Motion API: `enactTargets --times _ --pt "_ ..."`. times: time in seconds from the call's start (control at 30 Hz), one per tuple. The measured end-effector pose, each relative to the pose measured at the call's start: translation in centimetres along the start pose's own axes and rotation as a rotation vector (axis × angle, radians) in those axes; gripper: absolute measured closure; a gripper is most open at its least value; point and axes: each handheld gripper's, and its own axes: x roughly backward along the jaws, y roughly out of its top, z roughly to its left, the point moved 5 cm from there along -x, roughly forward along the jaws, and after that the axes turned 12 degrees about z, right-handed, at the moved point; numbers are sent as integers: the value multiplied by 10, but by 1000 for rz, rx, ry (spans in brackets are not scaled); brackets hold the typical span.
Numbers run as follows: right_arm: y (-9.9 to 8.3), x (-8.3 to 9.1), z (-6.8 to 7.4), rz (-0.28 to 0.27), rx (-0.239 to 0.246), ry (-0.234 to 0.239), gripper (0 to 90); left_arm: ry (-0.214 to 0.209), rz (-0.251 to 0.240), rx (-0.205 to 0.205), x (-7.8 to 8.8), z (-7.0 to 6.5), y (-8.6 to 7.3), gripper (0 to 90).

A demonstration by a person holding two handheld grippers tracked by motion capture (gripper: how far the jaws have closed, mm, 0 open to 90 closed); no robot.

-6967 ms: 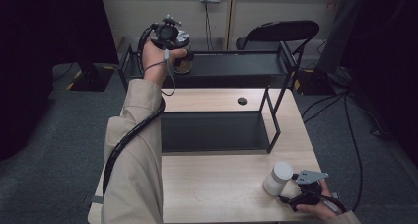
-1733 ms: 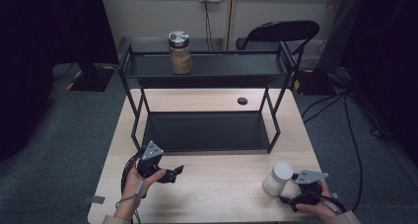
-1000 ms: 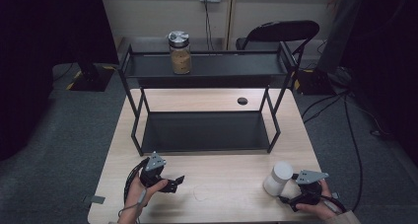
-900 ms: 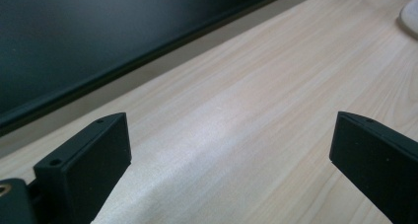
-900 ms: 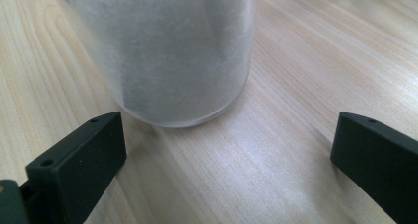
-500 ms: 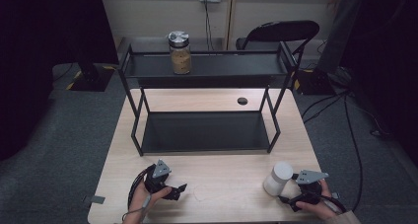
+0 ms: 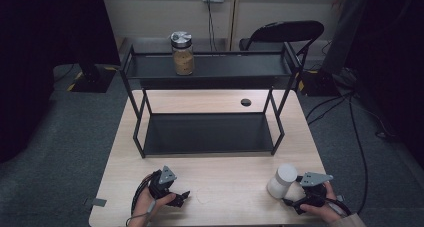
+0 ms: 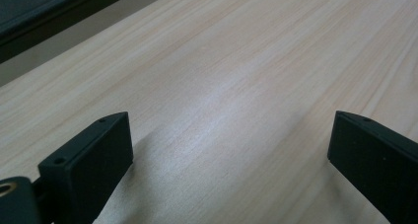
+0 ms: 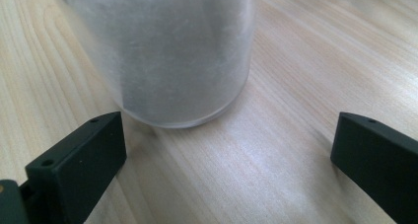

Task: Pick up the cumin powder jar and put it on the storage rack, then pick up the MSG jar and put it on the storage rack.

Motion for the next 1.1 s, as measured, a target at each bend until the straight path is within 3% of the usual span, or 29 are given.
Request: enactTargets --times 0.23,0.7,0.87,1.1 --pt "0 0 0 0 0 0 0 19 8 -18 -4 -2 -1 27" --pt "0 0 -1 -2 -2 5 0 24 -8 -11 -6 -2 -3 0" --pt "-1 2 -3 -9 -29 23 10 24 -9 -10 -6 -2 -3 0" --pt "6 7 1 -22 -3 12 9 24 -9 -10 -6 -2 -4 0"
